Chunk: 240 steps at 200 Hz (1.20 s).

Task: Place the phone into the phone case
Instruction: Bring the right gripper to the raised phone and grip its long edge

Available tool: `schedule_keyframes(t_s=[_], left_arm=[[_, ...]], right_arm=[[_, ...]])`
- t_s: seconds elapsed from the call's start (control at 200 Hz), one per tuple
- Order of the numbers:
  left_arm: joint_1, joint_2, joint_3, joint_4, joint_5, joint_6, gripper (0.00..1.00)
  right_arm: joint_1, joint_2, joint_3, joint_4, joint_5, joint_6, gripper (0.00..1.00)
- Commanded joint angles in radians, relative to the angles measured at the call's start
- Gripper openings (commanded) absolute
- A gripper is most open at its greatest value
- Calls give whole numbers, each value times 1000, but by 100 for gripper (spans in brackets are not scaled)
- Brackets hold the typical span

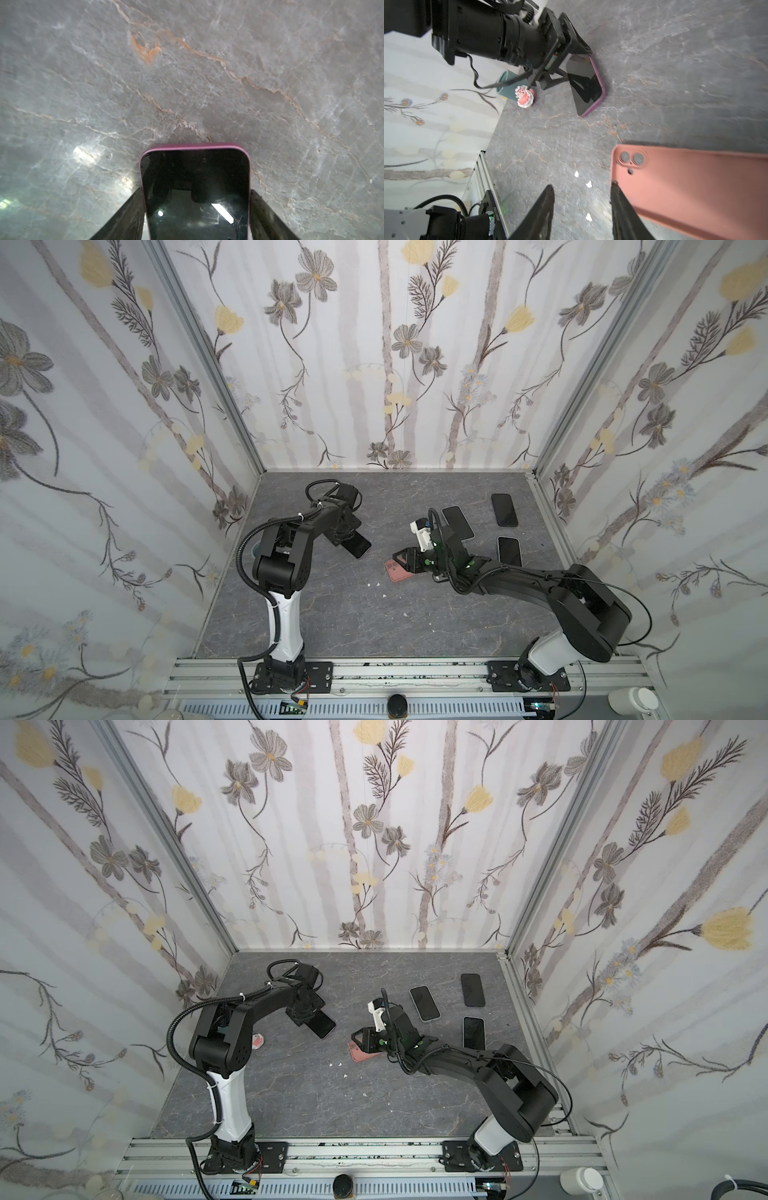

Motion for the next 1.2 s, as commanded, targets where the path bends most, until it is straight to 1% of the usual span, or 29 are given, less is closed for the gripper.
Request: schedule_keyframes(t_s=[0.0,0.085,0.2,0.365,0.634,0.829,1.069,1.194], left_arm=[[-3,-8,-14,-23,69,-50,72],[-4,-10,-10,-34,70,-51,72],[-3,-8,15,-65,64,-46,72],[-1,-10,51,-116,51,-40,72],[-2,-13,79,-147,49,-41,72],[-2,-13,106,-166,47,-37,72],[-2,-18,77,-149,54,-41,72],[-3,-20,63,-134,67,-46,72]], right_arm=[[13,94,57,147,14,75,45],[22,174,110,176,18,112,45],[27,245,170,161,9,133,45],[29,251,178,142,68,113,46],[29,302,163,187,78,133,46],[29,332,149,267,57,173,47],[24,410,166,332,43,227,47],[14,453,178,373,15,267,47]])
